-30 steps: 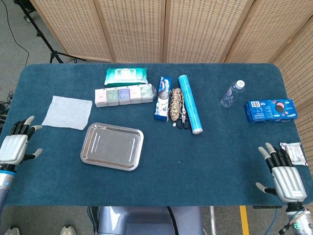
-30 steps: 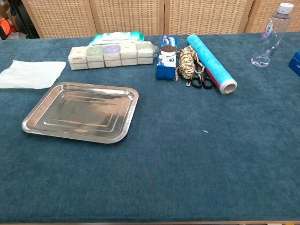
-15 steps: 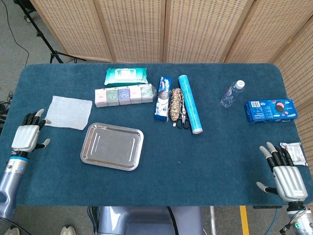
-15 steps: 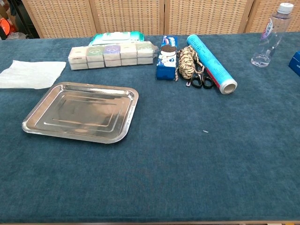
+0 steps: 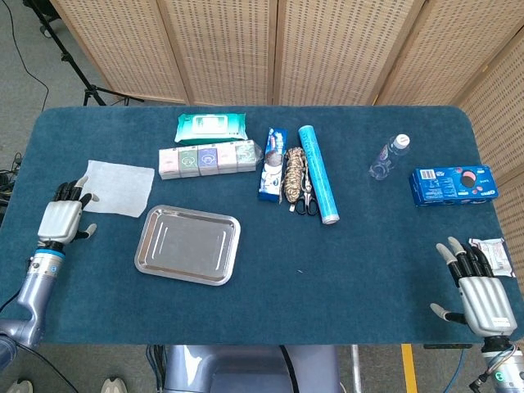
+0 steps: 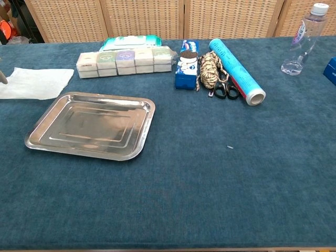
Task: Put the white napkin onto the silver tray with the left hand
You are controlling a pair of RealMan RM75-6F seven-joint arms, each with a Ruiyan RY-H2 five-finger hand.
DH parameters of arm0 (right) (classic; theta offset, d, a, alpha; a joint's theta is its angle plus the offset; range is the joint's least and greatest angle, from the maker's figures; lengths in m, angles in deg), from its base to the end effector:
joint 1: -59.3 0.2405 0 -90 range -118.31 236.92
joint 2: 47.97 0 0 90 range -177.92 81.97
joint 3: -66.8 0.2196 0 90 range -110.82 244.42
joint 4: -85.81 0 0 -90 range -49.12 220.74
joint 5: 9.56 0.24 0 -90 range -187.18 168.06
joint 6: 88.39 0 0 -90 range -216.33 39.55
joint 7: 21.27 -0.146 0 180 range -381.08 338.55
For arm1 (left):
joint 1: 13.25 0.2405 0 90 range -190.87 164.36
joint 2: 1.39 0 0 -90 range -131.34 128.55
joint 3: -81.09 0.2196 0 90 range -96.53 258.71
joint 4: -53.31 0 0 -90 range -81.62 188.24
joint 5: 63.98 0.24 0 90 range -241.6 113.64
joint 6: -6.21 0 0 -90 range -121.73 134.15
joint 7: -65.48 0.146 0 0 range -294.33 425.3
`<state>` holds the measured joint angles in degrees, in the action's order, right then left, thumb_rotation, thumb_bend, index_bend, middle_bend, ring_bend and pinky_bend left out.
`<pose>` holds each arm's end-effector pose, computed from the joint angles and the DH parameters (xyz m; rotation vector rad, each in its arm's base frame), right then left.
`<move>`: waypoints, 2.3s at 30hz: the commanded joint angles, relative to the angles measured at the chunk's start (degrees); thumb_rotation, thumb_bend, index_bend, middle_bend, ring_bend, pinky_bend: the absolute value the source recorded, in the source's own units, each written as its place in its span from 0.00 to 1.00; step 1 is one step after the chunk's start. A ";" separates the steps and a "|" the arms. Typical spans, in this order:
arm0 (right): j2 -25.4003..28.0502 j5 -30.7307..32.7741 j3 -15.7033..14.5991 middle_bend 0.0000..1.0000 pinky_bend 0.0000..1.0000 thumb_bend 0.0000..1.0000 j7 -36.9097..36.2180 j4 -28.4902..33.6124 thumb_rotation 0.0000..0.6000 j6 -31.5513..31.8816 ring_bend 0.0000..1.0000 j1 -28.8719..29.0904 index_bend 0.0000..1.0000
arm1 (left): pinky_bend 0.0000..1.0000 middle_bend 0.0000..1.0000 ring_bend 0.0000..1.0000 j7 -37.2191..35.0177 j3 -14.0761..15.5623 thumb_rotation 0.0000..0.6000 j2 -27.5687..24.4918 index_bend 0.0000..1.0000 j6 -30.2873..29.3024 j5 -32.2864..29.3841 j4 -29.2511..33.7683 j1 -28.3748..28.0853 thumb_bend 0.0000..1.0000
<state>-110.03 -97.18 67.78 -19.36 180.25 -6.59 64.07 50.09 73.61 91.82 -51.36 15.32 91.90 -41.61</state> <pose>-0.2889 -0.1734 0.1088 1.4709 -0.9326 0.8388 -0.3478 0.3509 0.0504 -1.5008 -0.9187 -0.7442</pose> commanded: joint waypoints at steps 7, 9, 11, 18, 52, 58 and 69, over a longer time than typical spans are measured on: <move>-0.02 0.02 0.03 0.00 0.00 0.00 -0.05 -0.03 1.00 -0.06 0.00 0.05 0.04 | 0.00 0.03 0.00 -1.02 -0.18 1.00 2.81 0.37 2.24 -0.28 -4.12 -2.06 0.28; 0.01 0.17 0.09 0.00 0.00 0.00 -0.16 -0.04 1.00 -0.07 0.00 0.04 0.04 | 0.00 0.03 0.00 -1.22 -0.17 1.00 3.47 0.38 2.77 -0.35 -5.05 -2.43 0.28; 0.07 0.34 0.18 0.00 0.00 0.00 -0.35 -0.06 1.00 -0.12 0.00 0.06 0.04 | 0.00 0.04 0.00 -1.33 -0.12 1.00 4.08 0.38 3.10 -0.33 -5.96 -2.76 0.29; 0.23 0.74 0.34 0.00 0.00 0.00 -0.92 -0.19 1.00 -0.59 0.00 0.27 0.04 | 0.00 0.05 0.00 -1.89 0.04 1.00 6.37 0.40 4.10 -0.30 -9.69 -3.79 0.31; 0.46 0.41 0.27 0.00 0.00 0.00 -1.31 -0.20 1.00 -0.07 0.00 0.05 0.04 | 0.00 0.12 0.00 -1.40 -1.24 1.00 12.80 0.59 6.33 -1.66 -20.73 -6.67 0.35; 0.52 0.53 0.36 0.00 0.00 0.00 -1.45 -0.22 1.00 0.02 0.00 0.00 0.04 | 0.00 0.12 0.00 -1.29 -1.25 1.00 14.02 0.60 7.70 -1.84 -22.15 -7.08 0.36; 0.62 0.29 0.31 0.00 0.00 0.00 -1.83 -0.30 1.00 0.33 0.00 -0.13 0.04 | 0.00 0.14 0.00 -1.85 -1.62 1.00 14.12 0.74 5.56 -1.72 -22.55 -7.52 0.41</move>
<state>-109.41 -96.90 68.09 -21.18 179.95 -6.26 63.93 48.38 72.09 106.03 -45.55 13.62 69.25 -49.10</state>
